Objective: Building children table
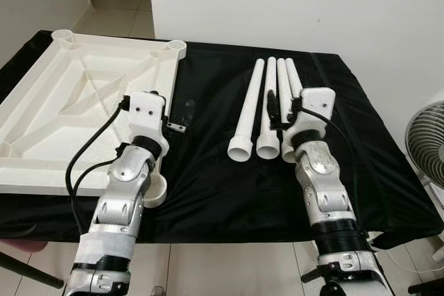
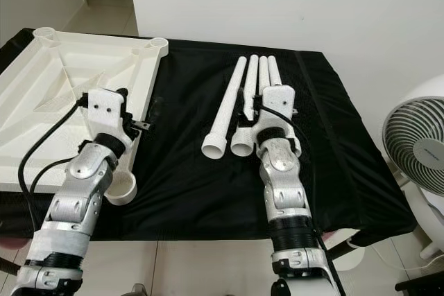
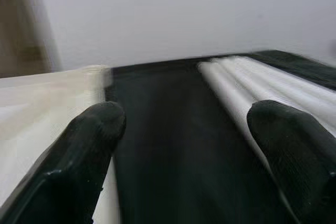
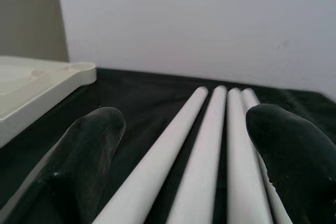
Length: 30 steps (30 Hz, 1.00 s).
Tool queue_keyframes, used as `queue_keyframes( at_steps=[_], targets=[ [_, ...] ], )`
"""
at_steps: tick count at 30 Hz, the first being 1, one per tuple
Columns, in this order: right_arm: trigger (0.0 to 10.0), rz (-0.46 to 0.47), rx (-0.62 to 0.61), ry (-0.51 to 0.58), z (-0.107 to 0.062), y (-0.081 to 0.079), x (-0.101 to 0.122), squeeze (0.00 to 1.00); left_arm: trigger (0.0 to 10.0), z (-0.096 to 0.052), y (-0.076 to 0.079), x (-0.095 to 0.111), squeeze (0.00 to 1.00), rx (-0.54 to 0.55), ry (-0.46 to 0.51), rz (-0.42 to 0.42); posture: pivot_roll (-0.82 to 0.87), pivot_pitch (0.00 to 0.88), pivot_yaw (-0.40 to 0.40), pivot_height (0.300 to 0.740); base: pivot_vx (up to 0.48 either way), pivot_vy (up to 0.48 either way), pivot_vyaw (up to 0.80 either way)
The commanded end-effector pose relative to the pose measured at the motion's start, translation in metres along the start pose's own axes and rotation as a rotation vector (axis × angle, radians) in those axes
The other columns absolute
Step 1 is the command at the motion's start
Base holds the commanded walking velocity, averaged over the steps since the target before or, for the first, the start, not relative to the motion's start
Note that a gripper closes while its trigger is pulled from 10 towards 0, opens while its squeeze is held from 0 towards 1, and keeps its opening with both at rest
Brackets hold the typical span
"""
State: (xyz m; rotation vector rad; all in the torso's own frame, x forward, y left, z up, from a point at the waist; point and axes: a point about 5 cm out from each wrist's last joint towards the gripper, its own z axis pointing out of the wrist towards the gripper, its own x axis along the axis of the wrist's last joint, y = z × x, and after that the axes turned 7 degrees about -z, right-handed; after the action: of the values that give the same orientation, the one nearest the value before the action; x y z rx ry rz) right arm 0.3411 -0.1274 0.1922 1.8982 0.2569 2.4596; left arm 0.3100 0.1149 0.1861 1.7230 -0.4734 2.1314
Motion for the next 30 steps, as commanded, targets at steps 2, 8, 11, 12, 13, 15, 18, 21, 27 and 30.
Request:
queue_keyframes(
  at_steps=[2,8,11,12,13,15,18,21,27,30],
  targets=[
    [10.0,0.041,0.020,-0.075,0.000,-0.009,-0.011,0.00,10.0,-0.003,0.013,-0.002,0.00,-0.149,-0.030,-0.006,0.14,0.052,-0.058,0.740,0.000,0.000,0.00],
    [10.0,0.093,-0.001,-0.185,-0.003,-0.016,-0.024,0.00,10.0,-0.007,0.014,-0.003,0.00,-0.150,-0.041,-0.011,0.14,0.051,-0.058,0.740,0.000,0.000,0.00],
    [10.0,0.089,-0.027,-0.253,-0.004,-0.013,-0.031,0.00,10.0,-0.009,0.017,-0.003,0.00,-0.156,-0.048,-0.027,0.14,0.044,-0.058,0.740,0.000,0.000,0.00],
    [10.0,0.078,-0.038,-0.277,-0.003,-0.011,-0.033,0.00,10.0,-0.010,0.019,-0.003,0.00,-0.171,-0.053,-0.035,0.14,0.044,-0.058,0.740,0.000,0.000,0.00],
    [10.0,0.078,-0.038,-0.277,-0.003,-0.011,-0.033,0.00,10.0,-0.010,0.019,-0.003,0.00,-0.171,-0.053,-0.035,0.14,0.044,-0.058,0.740,0.000,0.000,0.00],
    [10.0,0.068,-0.041,-0.289,-0.003,-0.010,-0.034,0.00,10.0,-0.011,0.022,-0.003,0.00,-0.187,-0.055,-0.033,0.14,0.044,-0.058,0.740,0.000,0.000,0.00],
    [10.0,0.069,-0.047,-0.312,-0.004,-0.007,-0.037,0.00,10.0,-0.014,0.025,-0.005,0.00,-0.223,-0.074,-0.023,0.14,0.038,-0.057,0.740,0.000,0.000,0.00],
    [10.0,0.085,-0.060,-0.359,-0.006,-0.004,-0.044,0.00,10.0,-0.017,0.025,-0.007,0.00,-0.243,-0.088,-0.018,0.14,0.035,-0.057,0.740,0.000,0.000,0.00],
    [10.0,0.095,-0.058,-0.460,-0.013,-0.005,-0.059,0.00,10.0,-0.019,0.022,-0.007,0.00,-0.242,-0.097,-0.020,0.14,0.032,-0.056,0.740,0.000,0.000,0.00],
    [10.0,0.125,-0.035,-0.509,-0.018,-0.009,-0.066,0.00,10.0,-0.021,0.022,-0.007,0.00,-0.235,-0.104,-0.024,0.14,0.032,-0.057,0.740,0.000,0.000,0.00]
  ],
)
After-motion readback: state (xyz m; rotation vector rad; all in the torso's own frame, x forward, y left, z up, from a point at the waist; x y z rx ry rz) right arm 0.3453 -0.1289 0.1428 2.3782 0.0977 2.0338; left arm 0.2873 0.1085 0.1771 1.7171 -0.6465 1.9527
